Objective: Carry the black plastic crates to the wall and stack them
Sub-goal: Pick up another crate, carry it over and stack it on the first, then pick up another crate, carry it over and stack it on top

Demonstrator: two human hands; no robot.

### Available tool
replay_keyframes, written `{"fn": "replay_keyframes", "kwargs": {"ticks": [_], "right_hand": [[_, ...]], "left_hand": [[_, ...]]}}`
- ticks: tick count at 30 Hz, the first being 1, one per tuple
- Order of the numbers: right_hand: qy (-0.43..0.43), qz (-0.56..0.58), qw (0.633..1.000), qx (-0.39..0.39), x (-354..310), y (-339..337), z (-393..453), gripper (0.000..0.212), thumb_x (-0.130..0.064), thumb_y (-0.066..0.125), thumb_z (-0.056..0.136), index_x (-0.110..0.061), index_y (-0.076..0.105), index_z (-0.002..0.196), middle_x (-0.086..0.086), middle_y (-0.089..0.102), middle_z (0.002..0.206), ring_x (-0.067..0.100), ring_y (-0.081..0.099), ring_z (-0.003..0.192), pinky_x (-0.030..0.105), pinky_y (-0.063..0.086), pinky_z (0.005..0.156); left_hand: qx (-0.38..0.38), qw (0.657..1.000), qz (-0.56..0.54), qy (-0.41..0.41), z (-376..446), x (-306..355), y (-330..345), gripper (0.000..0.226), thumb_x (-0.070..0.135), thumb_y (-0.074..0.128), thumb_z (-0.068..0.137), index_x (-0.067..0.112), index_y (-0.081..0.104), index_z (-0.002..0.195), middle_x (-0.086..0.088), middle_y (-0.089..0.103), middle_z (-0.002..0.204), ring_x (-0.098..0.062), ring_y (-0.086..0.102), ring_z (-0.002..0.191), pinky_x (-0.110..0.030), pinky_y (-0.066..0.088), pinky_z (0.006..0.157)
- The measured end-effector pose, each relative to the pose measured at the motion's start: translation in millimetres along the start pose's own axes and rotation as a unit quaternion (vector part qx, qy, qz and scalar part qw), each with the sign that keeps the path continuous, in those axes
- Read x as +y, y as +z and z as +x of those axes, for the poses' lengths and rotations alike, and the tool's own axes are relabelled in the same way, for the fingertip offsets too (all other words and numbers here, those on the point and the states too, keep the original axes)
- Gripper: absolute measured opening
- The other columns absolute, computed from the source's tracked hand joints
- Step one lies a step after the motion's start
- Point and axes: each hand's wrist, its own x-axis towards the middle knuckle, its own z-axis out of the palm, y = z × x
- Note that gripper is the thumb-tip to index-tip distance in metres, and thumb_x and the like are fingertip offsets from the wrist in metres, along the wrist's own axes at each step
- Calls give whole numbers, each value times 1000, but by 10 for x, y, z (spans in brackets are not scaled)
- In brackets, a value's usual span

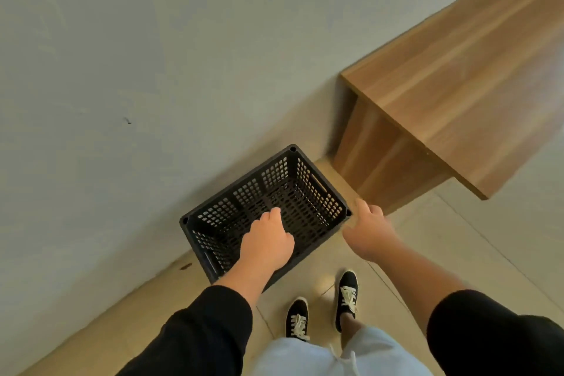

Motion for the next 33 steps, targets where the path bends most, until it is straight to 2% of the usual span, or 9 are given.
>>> {"fn": "replay_keyframes", "kwargs": {"ticks": [5, 8, 13, 16, 24, 28, 33], "right_hand": [[40, 51, 997, 43, 567, -250, -635, 76, -41, 54, 99, -26, 18, 164, 8, 25, 168, 39, 33, 148, 53, 41, 115], [63, 87, 991, 80, 1086, -362, -1029, 77, -38, 54, 98, -27, 17, 164, 7, 25, 169, 38, 31, 149, 51, 40, 115], [131, 147, 969, 150, 2205, -470, -1787, 76, -35, 55, 98, -26, 19, 164, 7, 24, 168, 35, 31, 148, 49, 42, 112], [192, 189, 944, 192, 3003, -462, -2330, 75, -35, 54, 99, -27, 18, 164, 5, 22, 169, 35, 29, 149, 50, 41, 112], [354, 303, 851, 243, 4977, -4, -3789, 76, -40, 55, 99, -22, 21, 164, 13, 27, 164, 40, 35, 144, 49, 37, 116], [428, 374, 784, 251, 5725, 308, -4307, 73, -37, 51, 99, -20, 20, 163, 15, 28, 161, 40, 38, 141, 48, 38, 112], [494, 457, 694, 256, 6473, 632, -4678, 70, -31, 49, 98, -22, 21, 162, 17, 28, 160, 42, 39, 138, 47, 41, 107]], "left_hand": [[1, 994, 73, 84, -346, 657, -84, 65, 41, 47, 103, 24, 26, 163, -4, 42, 159, -29, 45, 139, -49, 46, 106], [-8, 985, 105, 139, -561, 1189, 32, 61, 44, 48, 101, 26, 34, 158, -3, 46, 154, -29, 48, 135, -50, 48, 103], [-55, 965, 133, 221, -1109, 2256, 529, 60, 46, 48, 100, 28, 39, 156, -3, 48, 153, -31, 50, 134, -50, 48, 104], [-70, 939, 169, 290, -1611, 2983, 992, 60, 43, 49, 101, 25, 39, 157, -5, 50, 152, -31, 52, 132, -50, 49, 104], [-103, 848, 268, 445, -3050, 4457, 2422, 62, 42, 48, 100, 26, 38, 159, -4, 50, 152, -27, 56, 126, -46, 53, 99], [-123, 795, 326, 497, -3546, 4988, 3021, 60, 42, 48, 102, 27, 37, 159, -2, 49, 155, -26, 49, 137, -45, 51, 99], [-159, 738, 374, 539, -3885, 5682, 3745, 60, 41, 48, 101, 26, 37, 158, -6, 50, 153, -29, 53, 132, -47, 52, 100]]}}
